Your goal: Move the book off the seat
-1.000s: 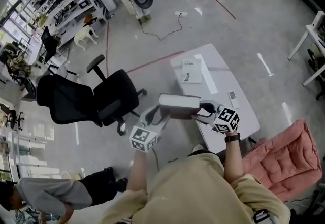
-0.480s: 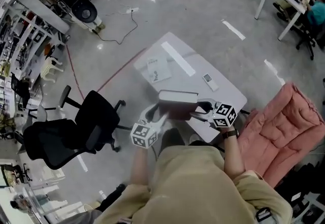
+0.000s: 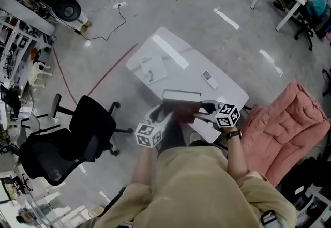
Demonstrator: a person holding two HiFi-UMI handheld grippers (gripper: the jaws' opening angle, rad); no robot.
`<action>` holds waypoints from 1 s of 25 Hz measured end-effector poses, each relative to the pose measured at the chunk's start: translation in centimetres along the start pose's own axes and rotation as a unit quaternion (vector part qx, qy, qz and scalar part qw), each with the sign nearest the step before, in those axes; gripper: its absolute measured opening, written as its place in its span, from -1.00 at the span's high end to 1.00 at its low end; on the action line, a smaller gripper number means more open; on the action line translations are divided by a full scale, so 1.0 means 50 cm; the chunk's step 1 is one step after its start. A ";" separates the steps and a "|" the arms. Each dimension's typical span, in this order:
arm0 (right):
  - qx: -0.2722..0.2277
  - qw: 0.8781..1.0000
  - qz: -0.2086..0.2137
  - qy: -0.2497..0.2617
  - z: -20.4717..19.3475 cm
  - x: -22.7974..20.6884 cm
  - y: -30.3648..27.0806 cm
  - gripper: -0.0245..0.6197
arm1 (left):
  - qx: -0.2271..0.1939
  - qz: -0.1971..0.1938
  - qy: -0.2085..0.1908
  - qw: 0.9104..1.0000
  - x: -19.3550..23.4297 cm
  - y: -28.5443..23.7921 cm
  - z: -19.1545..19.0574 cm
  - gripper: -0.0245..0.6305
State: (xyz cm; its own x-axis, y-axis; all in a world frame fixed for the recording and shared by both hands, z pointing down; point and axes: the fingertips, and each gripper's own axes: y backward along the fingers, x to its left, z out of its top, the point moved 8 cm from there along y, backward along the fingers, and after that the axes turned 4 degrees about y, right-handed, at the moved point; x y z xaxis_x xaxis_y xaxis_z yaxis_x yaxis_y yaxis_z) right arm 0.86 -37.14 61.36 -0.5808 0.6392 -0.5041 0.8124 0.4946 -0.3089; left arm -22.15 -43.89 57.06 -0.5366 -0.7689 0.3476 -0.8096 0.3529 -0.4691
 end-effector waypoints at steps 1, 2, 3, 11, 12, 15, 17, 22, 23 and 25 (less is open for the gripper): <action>0.002 1.000 0.002 -0.003 0.010 -0.010 -0.024 0.26 | 0.000 0.003 0.004 1.000 0.026 0.001 0.005 0.28; 0.004 1.000 0.005 -0.006 0.022 -0.021 -0.048 0.26 | -0.001 0.008 0.009 1.000 0.051 0.002 0.010 0.28; 0.007 1.000 0.009 -0.011 0.034 -0.033 -0.071 0.26 | -0.003 0.015 0.019 1.000 0.075 0.003 0.014 0.28; 0.039 0.997 0.031 -0.052 0.124 -0.150 -0.283 0.26 | -0.015 0.059 0.115 0.992 0.307 -0.003 0.027 0.28; 0.042 0.997 0.031 -0.057 0.131 -0.167 -0.310 0.26 | -0.016 0.060 0.124 0.990 0.340 -0.009 0.027 0.27; 0.052 0.995 0.027 -0.076 0.149 -0.223 -0.386 0.27 | -0.017 0.061 0.150 0.987 0.434 -0.036 0.027 0.27; 0.058 0.994 0.025 -0.092 0.158 -0.260 -0.437 0.26 | -0.014 0.063 0.167 0.984 0.496 -0.054 0.025 0.27; 0.064 0.988 0.013 -0.142 0.161 -0.367 -0.557 0.26 | -0.001 0.070 0.194 0.978 0.647 -0.117 0.012 0.27; 0.065 0.986 0.007 -0.154 0.155 -0.389 -0.573 0.26 | 0.000 0.071 0.203 0.977 0.670 -0.134 0.003 0.27; 0.065 0.982 -0.006 -0.176 0.148 -0.440 -0.609 0.26 | 0.000 0.074 0.223 0.972 0.724 -0.174 -0.013 0.27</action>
State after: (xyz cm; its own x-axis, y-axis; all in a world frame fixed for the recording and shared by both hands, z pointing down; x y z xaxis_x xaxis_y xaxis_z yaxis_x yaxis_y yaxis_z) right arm -10.70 -70.61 75.91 -0.5552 0.3784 -0.7407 0.8185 0.4070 -0.4055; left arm -34.67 -74.44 74.23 -0.6973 -0.4016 0.5937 -0.7153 0.4430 -0.5404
